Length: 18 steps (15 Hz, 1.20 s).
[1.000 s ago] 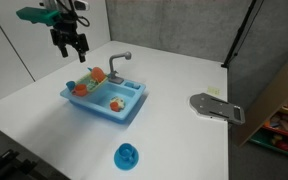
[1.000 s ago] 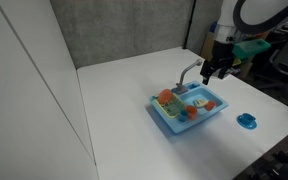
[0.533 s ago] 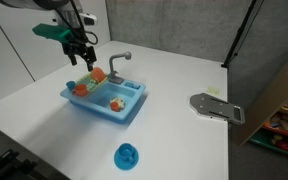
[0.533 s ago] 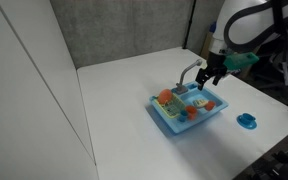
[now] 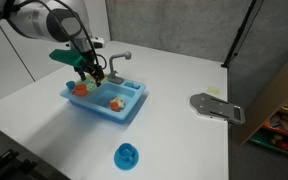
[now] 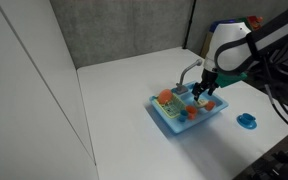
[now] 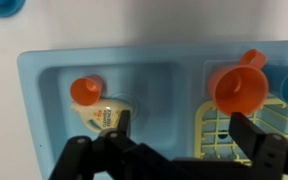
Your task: Put the orange mug to the right of the sink
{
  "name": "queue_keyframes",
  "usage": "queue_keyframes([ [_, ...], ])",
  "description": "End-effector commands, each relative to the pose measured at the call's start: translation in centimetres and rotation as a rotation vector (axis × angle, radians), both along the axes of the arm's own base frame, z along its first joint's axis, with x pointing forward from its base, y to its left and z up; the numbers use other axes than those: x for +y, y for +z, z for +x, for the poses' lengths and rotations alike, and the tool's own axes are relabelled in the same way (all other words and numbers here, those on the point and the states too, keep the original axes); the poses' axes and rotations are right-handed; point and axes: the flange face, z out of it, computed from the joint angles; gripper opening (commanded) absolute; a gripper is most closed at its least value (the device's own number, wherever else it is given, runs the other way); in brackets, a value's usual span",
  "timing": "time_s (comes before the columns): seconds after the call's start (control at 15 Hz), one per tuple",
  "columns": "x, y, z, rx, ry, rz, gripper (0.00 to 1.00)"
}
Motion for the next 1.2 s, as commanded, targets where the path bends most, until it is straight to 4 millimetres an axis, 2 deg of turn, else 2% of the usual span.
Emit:
queue_keyframes([
  [0.0, 0.6, -0.6, 0.2, -0.028, 0.044, 0.007, 1.00],
  [0.67, 2.6, -2.6, -0.4, -0.026, 0.113, -0.031, 1.00],
  [1.13, 2.9, -2.5, -0.2, -0.022, 0.118, -0.026, 1.00],
])
